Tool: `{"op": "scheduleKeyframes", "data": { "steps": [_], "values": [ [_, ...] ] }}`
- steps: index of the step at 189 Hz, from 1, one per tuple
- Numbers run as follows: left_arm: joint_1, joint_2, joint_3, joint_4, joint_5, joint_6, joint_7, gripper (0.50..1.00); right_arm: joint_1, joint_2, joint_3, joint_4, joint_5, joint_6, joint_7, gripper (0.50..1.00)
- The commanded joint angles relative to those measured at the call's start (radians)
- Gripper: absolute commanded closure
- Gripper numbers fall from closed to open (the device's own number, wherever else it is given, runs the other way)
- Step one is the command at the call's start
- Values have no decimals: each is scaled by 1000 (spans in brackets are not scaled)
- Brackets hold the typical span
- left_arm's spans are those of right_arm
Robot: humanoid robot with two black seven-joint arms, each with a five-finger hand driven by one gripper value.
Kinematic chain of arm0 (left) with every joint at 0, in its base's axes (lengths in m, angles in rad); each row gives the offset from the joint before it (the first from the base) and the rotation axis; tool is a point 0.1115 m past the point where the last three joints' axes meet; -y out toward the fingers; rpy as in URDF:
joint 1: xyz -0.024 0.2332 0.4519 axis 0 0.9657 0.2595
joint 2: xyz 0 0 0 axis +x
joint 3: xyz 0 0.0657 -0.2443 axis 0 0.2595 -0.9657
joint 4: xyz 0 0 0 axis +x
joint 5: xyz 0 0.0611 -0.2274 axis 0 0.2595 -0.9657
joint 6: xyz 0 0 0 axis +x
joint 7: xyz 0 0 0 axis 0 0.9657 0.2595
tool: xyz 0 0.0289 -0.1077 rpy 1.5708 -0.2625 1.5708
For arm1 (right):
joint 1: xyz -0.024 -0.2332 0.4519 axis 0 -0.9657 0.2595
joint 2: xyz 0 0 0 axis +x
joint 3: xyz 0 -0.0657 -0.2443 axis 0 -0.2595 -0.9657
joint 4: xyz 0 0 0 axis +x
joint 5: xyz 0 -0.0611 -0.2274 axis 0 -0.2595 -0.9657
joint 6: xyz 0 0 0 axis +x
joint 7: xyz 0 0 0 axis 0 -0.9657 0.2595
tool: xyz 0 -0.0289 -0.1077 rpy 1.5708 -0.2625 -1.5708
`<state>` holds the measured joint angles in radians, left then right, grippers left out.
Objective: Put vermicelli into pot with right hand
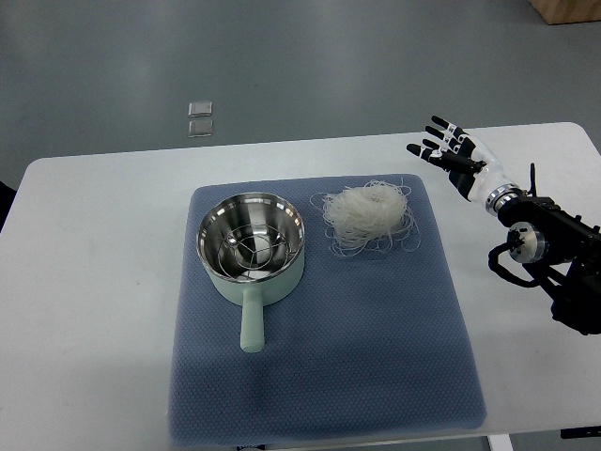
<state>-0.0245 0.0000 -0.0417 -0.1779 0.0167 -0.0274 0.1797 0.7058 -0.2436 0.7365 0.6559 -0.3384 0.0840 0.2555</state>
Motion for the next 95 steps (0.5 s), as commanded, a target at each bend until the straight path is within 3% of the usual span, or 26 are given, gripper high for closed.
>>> {"op": "scheduleKeyframes", "data": {
  "steps": [1, 40, 95],
  "values": [
    [0, 0, -1, 0, 0, 0, 0, 500, 20, -2, 0, 10, -88, 2, -1, 572],
    [0, 0, -1, 0, 0, 1, 0, 500, 120, -51, -54, 34, -393, 92, -1, 574],
    [0, 0, 2, 1, 0, 6, 0, 500, 340, -157, -376, 110, -668, 229, 36, 574]
  ]
}}
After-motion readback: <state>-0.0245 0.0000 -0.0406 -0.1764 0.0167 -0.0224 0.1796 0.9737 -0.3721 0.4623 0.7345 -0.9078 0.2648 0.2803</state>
